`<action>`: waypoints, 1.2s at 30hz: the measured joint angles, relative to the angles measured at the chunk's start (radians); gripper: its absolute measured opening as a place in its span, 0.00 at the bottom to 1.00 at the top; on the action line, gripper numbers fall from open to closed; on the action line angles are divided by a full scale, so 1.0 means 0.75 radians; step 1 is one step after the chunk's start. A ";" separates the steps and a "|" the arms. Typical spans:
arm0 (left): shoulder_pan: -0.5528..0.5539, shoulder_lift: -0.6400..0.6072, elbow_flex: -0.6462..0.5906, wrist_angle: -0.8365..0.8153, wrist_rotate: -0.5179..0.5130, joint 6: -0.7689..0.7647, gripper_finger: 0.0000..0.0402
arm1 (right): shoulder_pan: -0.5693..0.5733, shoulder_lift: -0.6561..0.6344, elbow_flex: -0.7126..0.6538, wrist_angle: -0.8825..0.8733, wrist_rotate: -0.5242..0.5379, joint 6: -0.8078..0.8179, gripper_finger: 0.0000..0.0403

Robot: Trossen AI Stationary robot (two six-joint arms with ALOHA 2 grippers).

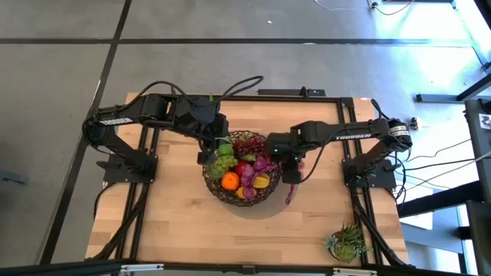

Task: Build produce basket
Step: Put the purple garlic into the wire basket

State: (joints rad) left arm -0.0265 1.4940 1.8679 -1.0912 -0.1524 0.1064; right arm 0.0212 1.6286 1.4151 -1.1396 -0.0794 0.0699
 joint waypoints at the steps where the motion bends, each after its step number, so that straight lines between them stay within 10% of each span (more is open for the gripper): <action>1: 0.000 0.000 0.000 0.001 0.000 0.000 0.25 | 0.000 0.008 0.000 0.016 0.004 0.005 0.33; 21: 0.000 0.000 0.000 0.001 0.000 0.001 0.25 | 0.000 0.104 -0.001 -0.033 0.058 0.037 0.32; 36: -0.001 0.000 -0.001 0.000 0.000 0.000 0.25 | 0.001 0.111 -0.001 -0.014 0.056 0.056 0.04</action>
State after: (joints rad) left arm -0.0269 1.4940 1.8675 -1.0912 -0.1524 0.1064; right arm 0.0216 1.7115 1.4147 -1.1500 -0.0372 0.1117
